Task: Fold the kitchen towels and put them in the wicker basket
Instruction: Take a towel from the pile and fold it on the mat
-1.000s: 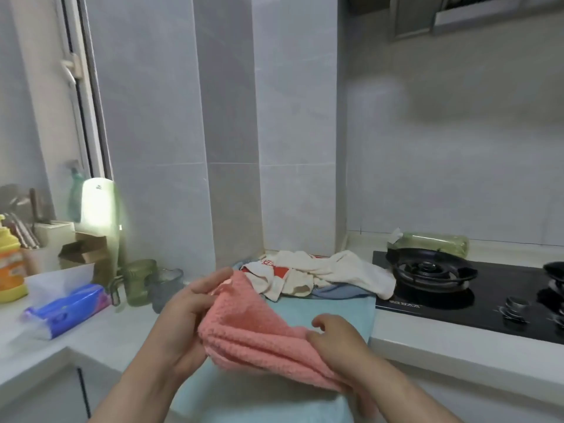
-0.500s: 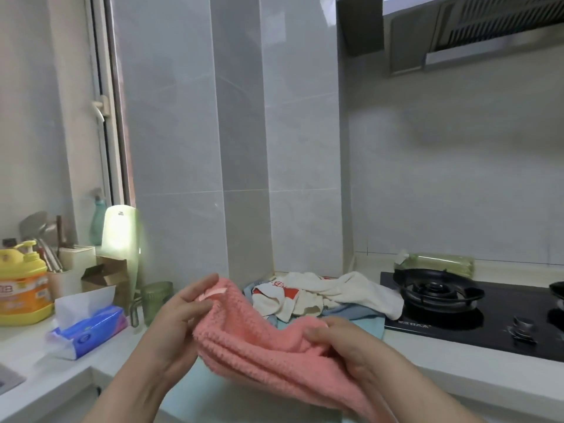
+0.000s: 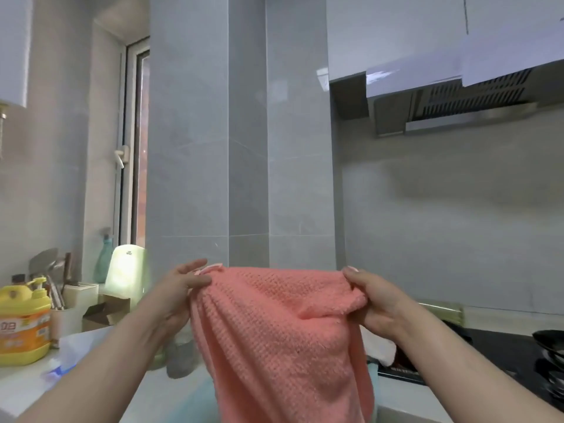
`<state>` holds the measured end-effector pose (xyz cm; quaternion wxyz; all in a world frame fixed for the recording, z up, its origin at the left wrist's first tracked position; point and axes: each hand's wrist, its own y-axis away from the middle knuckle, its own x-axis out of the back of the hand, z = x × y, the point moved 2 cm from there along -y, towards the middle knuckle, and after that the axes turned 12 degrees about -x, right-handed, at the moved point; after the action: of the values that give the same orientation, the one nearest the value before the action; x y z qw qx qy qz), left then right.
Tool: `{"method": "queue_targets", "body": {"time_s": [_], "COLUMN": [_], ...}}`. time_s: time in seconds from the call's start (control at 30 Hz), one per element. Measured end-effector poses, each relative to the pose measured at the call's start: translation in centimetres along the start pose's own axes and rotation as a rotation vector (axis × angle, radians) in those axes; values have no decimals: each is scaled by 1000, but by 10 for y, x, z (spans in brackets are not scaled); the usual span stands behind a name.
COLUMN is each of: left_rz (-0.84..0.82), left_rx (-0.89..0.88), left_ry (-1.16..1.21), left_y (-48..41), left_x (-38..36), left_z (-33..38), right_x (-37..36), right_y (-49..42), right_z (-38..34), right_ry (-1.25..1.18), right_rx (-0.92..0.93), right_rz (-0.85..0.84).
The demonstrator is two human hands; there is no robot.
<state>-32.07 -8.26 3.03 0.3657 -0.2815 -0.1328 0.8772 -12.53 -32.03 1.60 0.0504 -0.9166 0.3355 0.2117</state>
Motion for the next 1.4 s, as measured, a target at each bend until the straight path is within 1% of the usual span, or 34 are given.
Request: {"method": "queue_targets", "body": {"time_s": [0.1,0.17,0.23,0.3,0.4,0.43,0.53,0.63,0.7,0.77,0.83,0.87,0.93,0.97,1.03,1.07,1.13,1.2,1.23,1.3,1.4], "left_rz": [18,25,15,20,50,58,24,-51,-12,54,92,96,91,85,54,25,-30,-87,-103,-98,-54], "left_rx": [-49,-82,-134,-207,-277,-285,-270,-220,-237,-302,-357,-356,-284,-230,-140,-126,-149,-190,-216,-291,-447], "left_ry": [3,-31,-111,-231,-334,-349,-386,-451,-561,-708,-836,-848,-749,-675,-529,-465,-356,-361,-431,-655,-997], "left_y": [2,5,7,8,11,13,17,18,15,13,14,14,13,13,13,13,10,8,7,6,1], "left_x": [-5,-10,-10,-8,-5,-5,-6,-2,0,1,0,0,1,0,-3,-6,-9,-9,-8,-6,-4], "left_z": [22,37,51,65,82,86,94,96,98,101,103,103,103,103,105,106,110,112,112,111,109], "right_x": [-4,-12,-21,-27,-32,-33,-38,-42,-43,-42,-40,-38,-35,-32,-28,-27,-25,-20,-17,-11,-5], "right_y": [12,32,52,63,73,75,81,87,91,95,96,96,96,95,93,91,88,84,82,77,74], "right_z": [-26,-41,-53,-66,-82,-87,-96,-101,-102,-103,-104,-106,-108,-111,-118,-121,-127,-132,-133,-136,-135], "right_ry": [61,196,398,572,759,772,666,640,683,724,767,797,899,1011,1349,1480,1562,1552,1517,1412,1177], "right_rx": [134,132,101,112,172,197,312,381,346,309,303,310,354,396,491,526,550,529,508,468,375], "right_rz": [78,60,77,165,361,400,450,433,343,266,247,260,334,416,631,711,760,727,695,610,387]}}
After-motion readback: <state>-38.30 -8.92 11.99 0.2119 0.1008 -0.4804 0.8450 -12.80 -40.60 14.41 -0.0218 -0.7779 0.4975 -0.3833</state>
